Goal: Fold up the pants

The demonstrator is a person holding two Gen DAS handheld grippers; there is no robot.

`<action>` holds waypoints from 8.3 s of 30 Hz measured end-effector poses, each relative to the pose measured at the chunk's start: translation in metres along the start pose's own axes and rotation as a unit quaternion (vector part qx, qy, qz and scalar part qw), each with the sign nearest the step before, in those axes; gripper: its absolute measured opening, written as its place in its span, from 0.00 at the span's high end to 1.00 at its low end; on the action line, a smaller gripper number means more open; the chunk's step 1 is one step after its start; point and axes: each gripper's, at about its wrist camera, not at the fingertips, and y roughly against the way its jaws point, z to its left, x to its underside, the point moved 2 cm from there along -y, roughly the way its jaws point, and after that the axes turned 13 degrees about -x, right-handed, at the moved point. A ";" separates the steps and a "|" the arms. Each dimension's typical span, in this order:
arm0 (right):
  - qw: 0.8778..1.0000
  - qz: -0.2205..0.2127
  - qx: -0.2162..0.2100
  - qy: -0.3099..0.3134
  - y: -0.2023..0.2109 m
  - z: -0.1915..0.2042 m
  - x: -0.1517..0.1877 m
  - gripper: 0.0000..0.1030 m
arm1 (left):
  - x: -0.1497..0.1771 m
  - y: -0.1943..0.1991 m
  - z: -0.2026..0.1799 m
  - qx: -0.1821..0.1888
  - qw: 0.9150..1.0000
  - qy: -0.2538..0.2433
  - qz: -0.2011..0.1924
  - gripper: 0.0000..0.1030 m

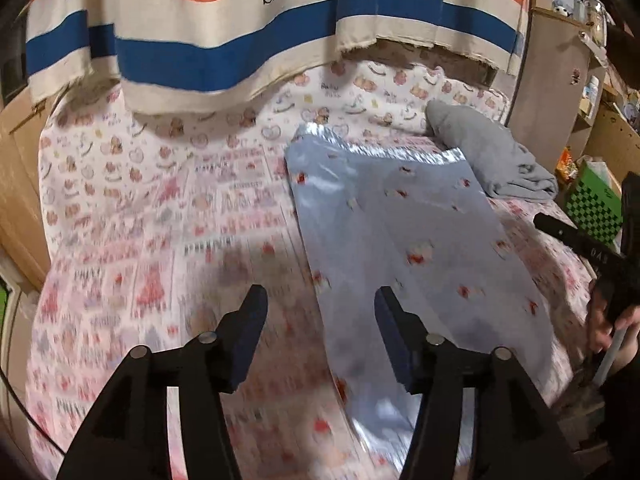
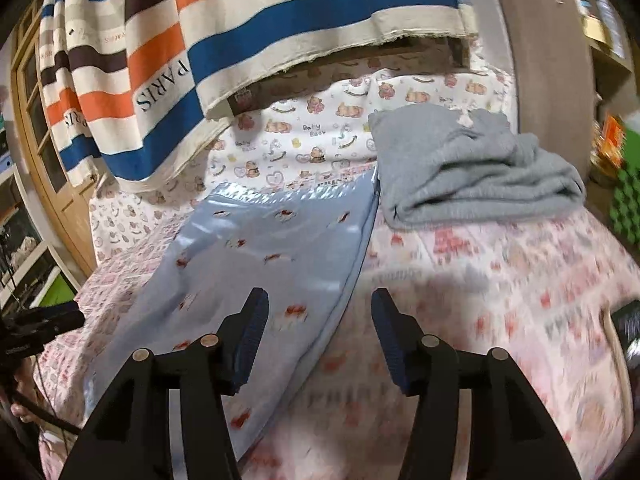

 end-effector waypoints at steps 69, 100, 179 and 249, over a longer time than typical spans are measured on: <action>0.993 0.092 -0.045 0.053 -0.253 0.010 -0.174 0.98 | -0.197 -0.200 0.052 -0.031 0.998 0.045 -0.030 0.95; 0.990 -0.035 -0.056 0.124 0.027 0.054 -0.124 0.19 | -0.052 0.053 0.033 -0.097 0.981 0.060 -0.156 0.29; 0.947 0.106 -0.205 0.225 -0.009 0.123 0.059 0.80 | 0.074 0.006 -0.048 0.029 0.998 0.033 -0.036 0.75; 0.962 0.131 -0.174 0.164 -0.133 0.086 -0.080 0.80 | -0.014 -0.031 -0.004 0.143 0.989 0.024 -0.028 0.27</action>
